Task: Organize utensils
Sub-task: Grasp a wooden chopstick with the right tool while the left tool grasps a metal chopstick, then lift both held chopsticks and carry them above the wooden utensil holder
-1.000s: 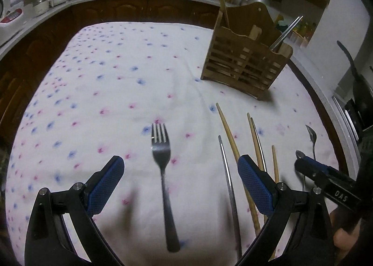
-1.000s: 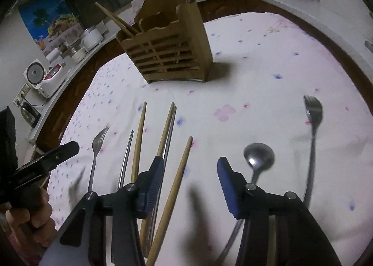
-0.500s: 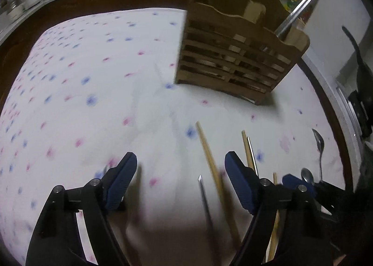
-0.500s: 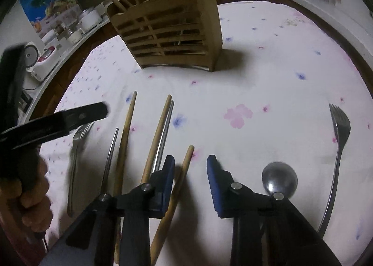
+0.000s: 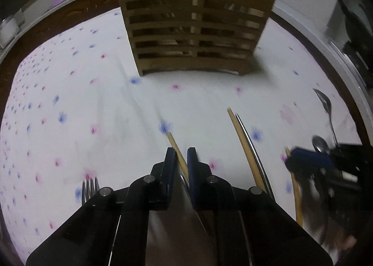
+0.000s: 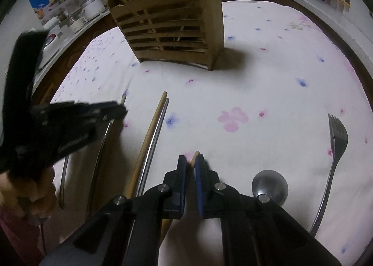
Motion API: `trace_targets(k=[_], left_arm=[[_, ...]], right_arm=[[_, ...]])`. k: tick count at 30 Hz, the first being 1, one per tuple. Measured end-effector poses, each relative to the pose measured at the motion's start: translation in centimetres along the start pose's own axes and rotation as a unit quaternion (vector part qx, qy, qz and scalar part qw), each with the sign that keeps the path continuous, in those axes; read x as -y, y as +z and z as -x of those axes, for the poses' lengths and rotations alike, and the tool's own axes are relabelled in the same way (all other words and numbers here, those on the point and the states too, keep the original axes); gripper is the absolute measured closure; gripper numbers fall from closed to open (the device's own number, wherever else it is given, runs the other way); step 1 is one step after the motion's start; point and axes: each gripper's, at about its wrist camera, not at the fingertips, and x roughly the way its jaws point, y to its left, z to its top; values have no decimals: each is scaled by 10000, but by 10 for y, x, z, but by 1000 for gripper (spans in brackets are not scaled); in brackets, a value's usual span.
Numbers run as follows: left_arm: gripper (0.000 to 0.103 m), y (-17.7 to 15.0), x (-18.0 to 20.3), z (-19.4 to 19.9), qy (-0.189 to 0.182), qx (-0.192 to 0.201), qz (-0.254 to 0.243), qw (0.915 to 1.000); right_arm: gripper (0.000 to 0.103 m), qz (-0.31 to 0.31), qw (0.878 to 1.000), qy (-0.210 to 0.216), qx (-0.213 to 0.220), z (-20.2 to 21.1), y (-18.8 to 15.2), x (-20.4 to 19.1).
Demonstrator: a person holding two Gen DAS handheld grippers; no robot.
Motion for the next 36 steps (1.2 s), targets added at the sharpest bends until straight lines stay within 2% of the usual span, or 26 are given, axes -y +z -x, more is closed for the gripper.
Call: trace_targets(k=[6,8,9,15,17,20,25,29,33,34,35,36], left_arm=[[95,0,-6,2,-127,36,131,9998],[96,-1,-4,2,-305,70,194,9993],[97,-5,-5,7,-387,92,253,9989],[99,-26,-15,44,-584,439,512,9960],[99,-29,-18,54,-629,504,571,9951],[99,-30,-21,59,-540,514,601,9954],[99,-35,-23,60,-532,472,641,9954],[99,-40,-28,71,-572,564,714,9942],[99,-45,-33,84,-624,695,831,9922],[99,-45,-33,87,-640,724,856,9916],[99,-47,-34,90,-660,765,881,9910],[99,-48,-34,93,-673,787,896,9906]], right_arm=[[96,0,10000,-29,78,0,-1,-2],[99,-159,9997,144,83,2,-2,1],[103,-240,9994,233,110,6,-2,2],[103,-296,9986,347,269,24,-5,1],[102,-250,9992,267,151,21,-5,-2],[91,-327,9994,120,-19,14,-8,-6],[85,-212,9997,-119,-4,7,-12,-14],[84,-231,9995,-235,17,2,-4,-14],[84,277,9982,-536,-18,-3,-4,-27],[85,343,9976,-595,3,-3,-5,-29],[94,332,9977,-583,8,-2,-5,-28],[96,202,9989,-414,-16,-1,-5,-24]])
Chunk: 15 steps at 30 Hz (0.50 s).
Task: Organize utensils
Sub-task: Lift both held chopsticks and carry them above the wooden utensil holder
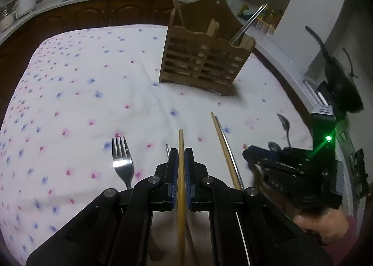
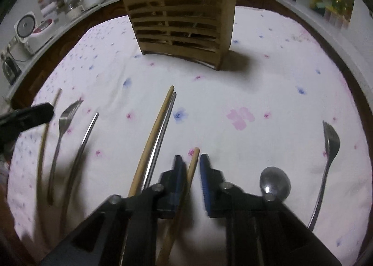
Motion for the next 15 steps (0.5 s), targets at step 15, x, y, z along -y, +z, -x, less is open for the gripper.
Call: trace_targets(k=[15], left_arm=[[99,-22,13,89,-301,752,67,9967]], right_arm=[[98,-305,9846,807,1520,127,-5,0]])
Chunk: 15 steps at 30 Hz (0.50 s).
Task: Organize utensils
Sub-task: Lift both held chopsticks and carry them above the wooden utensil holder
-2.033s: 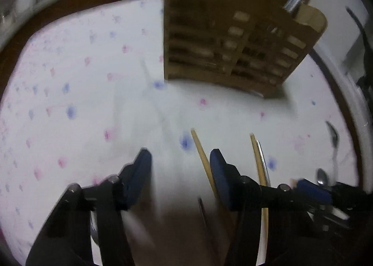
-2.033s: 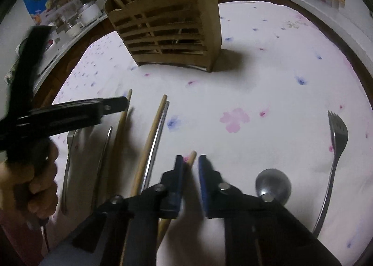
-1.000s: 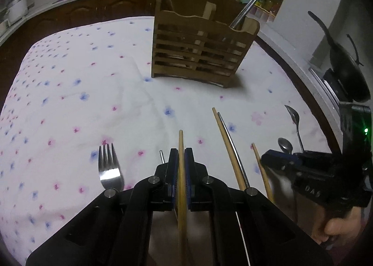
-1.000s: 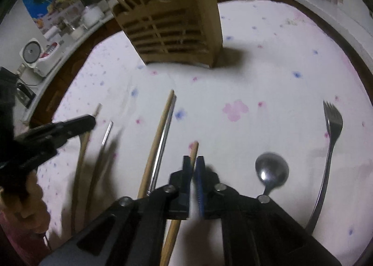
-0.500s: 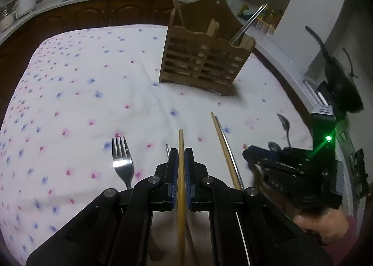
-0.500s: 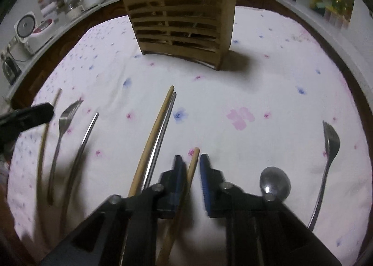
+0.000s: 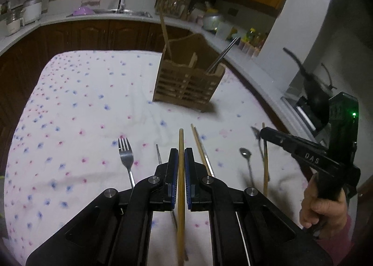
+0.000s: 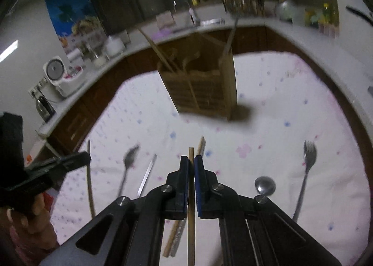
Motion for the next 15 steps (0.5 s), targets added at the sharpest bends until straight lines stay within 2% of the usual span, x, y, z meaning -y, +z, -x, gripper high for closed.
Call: trace_targets(k=[6,15], left_arm=[[99,0,5,31,-85,294,-16,9995],[99,2,9,56,-136,597,-56,9981]], right_arm=[[98,16,9988,28,491,35,11,-10],[98,69,9959,80,903,67,21,-13]])
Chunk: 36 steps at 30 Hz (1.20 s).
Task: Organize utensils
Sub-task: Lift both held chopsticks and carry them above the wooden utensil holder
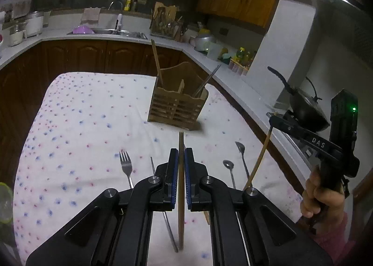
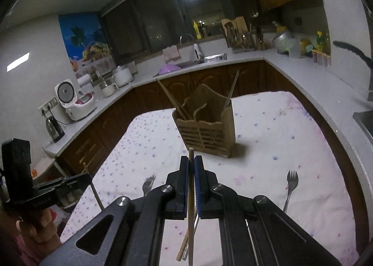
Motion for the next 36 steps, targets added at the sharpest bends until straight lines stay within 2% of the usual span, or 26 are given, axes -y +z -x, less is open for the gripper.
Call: trace_targets(k=[10,21,29,36], left_arm=[[99,9,-3,9,3,234,77,9997],[99,29,-8,7,20,454,138,9989],[99,49,-15,-1,-14,636,251,9977],[99,79,-19,-9,88,936,300,9951]], right_arm=[[98,40,9994,-134,323,9,10,1],[98,-255,9974,-257,630,4,23,18],[98,-373,9962,-206,753,-7,37,28],[98,-396,9932,-170,1081,-17,63,36]])
